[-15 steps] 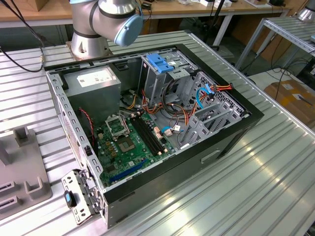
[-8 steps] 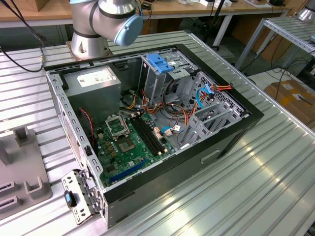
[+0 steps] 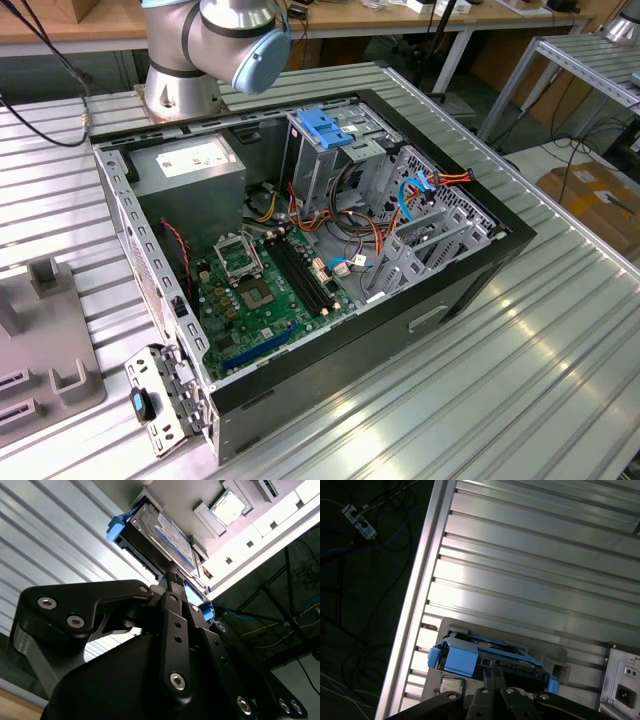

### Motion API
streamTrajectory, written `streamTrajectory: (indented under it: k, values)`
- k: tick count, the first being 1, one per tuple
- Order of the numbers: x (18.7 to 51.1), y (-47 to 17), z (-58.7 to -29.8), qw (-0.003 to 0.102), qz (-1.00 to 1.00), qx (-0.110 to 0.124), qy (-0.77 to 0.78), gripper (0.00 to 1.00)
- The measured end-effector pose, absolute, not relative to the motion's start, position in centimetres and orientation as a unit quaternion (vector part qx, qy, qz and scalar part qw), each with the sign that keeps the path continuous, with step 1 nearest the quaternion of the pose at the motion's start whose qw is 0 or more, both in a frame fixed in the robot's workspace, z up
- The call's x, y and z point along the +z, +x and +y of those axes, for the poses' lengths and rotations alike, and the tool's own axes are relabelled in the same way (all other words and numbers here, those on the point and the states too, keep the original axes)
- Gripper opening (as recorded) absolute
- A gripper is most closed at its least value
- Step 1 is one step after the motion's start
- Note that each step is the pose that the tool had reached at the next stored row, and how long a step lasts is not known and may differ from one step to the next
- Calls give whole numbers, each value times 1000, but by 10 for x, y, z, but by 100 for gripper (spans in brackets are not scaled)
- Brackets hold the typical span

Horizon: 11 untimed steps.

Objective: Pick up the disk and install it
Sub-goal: 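Pick up the disk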

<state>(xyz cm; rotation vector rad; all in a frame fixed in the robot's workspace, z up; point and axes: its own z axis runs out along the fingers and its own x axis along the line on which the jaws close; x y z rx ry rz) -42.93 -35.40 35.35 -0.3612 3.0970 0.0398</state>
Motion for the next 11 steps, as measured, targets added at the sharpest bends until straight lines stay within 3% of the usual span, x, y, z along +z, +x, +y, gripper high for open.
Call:
streamTrajectory:
  k: [11]
  values:
    - [354, -429, -354, 12, 993, 13, -118, 11]
